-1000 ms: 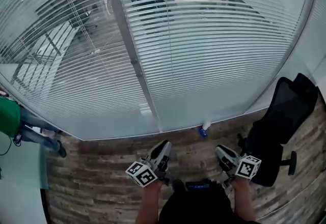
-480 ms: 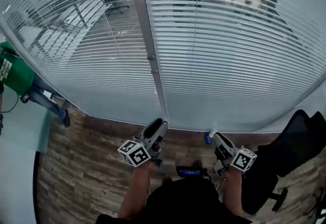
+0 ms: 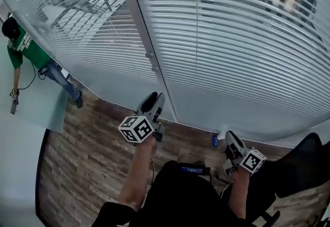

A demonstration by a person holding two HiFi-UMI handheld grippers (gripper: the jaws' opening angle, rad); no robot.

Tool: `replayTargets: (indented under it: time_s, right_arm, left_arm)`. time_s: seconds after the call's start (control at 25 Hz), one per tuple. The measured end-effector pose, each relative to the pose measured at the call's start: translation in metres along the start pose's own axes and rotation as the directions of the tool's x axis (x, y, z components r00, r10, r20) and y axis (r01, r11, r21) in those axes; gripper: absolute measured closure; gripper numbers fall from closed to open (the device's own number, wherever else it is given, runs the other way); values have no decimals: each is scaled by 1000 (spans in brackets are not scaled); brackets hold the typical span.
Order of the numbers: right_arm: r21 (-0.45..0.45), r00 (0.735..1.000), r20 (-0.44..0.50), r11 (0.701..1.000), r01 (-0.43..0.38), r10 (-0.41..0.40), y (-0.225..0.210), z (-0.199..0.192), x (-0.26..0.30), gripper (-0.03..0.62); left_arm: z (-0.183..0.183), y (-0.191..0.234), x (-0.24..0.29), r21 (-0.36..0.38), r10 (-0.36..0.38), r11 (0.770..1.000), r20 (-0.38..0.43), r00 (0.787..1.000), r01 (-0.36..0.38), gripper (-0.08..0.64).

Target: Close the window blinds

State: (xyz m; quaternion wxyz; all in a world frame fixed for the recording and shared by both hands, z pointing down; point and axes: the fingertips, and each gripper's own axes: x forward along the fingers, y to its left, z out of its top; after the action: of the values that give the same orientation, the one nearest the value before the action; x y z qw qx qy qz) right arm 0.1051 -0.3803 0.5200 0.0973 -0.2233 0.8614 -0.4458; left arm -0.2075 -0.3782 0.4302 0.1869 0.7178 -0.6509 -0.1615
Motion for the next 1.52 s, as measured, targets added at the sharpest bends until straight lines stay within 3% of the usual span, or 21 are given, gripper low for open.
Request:
replayTargets:
  time_s: [0.12,0.36,0.64,0.88,1.24,1.52]
  right_arm:
    - [16,1000,-11,1000,6,-6,-24,33,2,532]
    - [0,997,66,999,37,-37,-53,42,-5,532]
    - [-25,989,131,997,77,-74,-16,67,-7,532]
    - [-25,986,136,995,98,-94,-17,57,4,532]
    - [-39,987,113,992,119,-114,-10,55,19,532]
    - [-37,983,114,988,151,-146,-17,49,4,532]
  left_arm:
    - [9,7,49,40,83,996,1,997,-83,413]
    - [10,44,74,106,167,979,48,985,-172,380]
    - [18,47,99,148,175,973,25,984,-177,380]
    - [18,74,97,140,252,956,54,966,-257,380]
    - [16,73,111,184,216,959,20,976,-216,383]
    - [18,69,106,256,244,936,27,969,-243,422]
